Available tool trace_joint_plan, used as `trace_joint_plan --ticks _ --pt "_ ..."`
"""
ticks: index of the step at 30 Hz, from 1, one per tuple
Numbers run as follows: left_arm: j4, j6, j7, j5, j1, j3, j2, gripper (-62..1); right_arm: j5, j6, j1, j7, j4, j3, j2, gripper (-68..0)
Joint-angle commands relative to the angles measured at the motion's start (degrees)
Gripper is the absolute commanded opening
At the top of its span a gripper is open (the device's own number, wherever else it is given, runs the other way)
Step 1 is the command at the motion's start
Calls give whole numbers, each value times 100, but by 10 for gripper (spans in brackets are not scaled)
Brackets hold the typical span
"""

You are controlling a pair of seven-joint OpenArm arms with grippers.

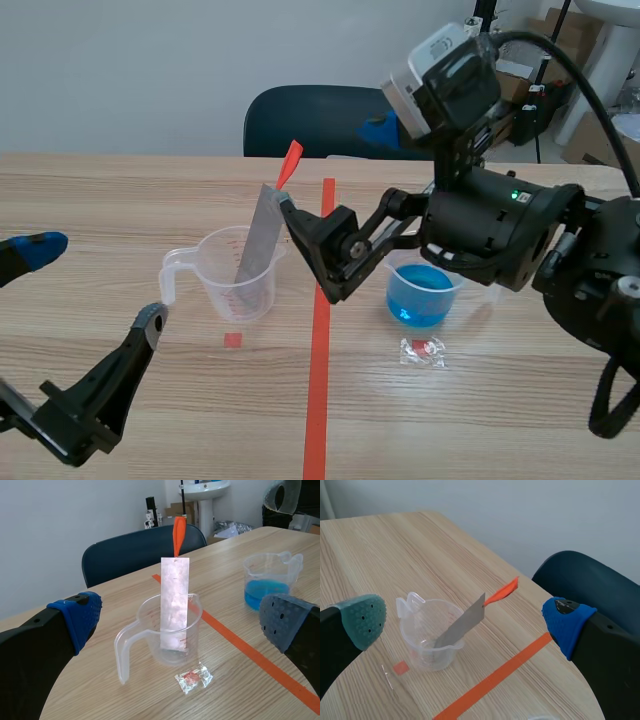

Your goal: Do the redox reaction experiment. return to the home posture

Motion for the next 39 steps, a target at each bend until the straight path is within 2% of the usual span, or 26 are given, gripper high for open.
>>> trace_joint_plan --ticks 1,5,8,14,18,23,27,30,34,37,39 --pt "109 20 4 -28 31 -59 -7 14 -35 35 -57 243 79 122 -15 4" --pt "337 74 105 -11 199 -57 -114 14 -293 44 -468 533 162 463 -15 4" --pt "520 243 162 -15 337 -57 -282 14 -461 46 -782 673 258 691 -17 4" --pt "925 352 651 -15 490 -57 -551 14 -885 39 -1368 979 498 1128 -85 4" --pt "1169 529 656 -11 726 -57 -758 14 -1150 35 -1683 1198 575 1394 -168 4" --pt "1335 577 660 -15 935 -59 -1038 14 -1593 -33 -2024 1458 608 1628 -256 4" --pt "1335 789 767 -17 1019 -59 -1246 14 -1829 -474 -2273 1646 664 1659 -254 4" --pt "1340 807 769 -17 1115 -59 -1405 14 -1893 -734 -2439 1707 734 1659 -251 4" --pt "1436 835 765 -35 1209 -59 -1554 14 -1893 -1012 -2662 1740 793 1659 -234 4" --pt "1539 1051 769 -35 1207 -59 -1639 14 -1895 -1226 -2835 1882 793 1665 -234 4" --pt "1631 1143 769 -35 1207 -59 -1711 14 -1910 -1270 -2916 1917 793 1670 -236 4"
